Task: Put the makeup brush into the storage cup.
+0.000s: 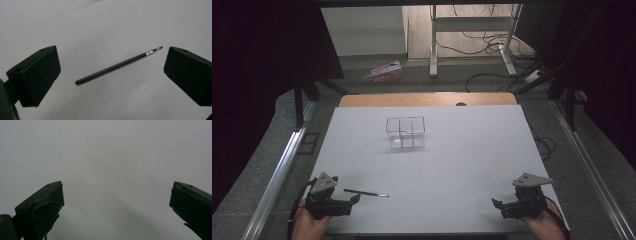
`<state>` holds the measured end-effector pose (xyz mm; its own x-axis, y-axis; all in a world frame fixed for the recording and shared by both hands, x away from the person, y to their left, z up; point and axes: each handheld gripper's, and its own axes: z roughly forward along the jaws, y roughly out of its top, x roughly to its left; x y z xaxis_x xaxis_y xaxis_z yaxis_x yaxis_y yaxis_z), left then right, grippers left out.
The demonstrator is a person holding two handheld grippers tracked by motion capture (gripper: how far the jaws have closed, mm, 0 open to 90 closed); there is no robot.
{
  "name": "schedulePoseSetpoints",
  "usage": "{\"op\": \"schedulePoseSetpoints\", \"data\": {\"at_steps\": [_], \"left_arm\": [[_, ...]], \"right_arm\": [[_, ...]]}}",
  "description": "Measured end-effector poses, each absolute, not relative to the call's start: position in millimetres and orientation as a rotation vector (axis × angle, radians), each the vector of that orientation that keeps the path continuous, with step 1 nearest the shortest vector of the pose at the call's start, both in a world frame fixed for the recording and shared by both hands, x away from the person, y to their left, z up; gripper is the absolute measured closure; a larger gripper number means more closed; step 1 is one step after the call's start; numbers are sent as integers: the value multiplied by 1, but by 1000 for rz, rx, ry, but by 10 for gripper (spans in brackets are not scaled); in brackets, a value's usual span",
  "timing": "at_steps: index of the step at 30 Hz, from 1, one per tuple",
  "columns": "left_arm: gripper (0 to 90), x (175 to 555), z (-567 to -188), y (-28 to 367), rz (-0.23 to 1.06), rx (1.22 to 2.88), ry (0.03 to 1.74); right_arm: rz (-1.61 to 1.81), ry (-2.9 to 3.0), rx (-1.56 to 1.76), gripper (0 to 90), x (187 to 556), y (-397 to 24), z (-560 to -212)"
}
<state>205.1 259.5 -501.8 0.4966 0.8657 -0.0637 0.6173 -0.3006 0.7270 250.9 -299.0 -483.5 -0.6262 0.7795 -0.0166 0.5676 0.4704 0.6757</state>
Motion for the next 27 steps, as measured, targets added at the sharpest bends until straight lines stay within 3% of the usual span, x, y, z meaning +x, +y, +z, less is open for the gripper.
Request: {"op": "schedulePoseSetpoints", "data": {"at_steps": [27], "left_arm": [[27,209,-501,256,405,2070,1229]], "right_arm": [[917,2433,1151,0,252,-297,-487]]}}
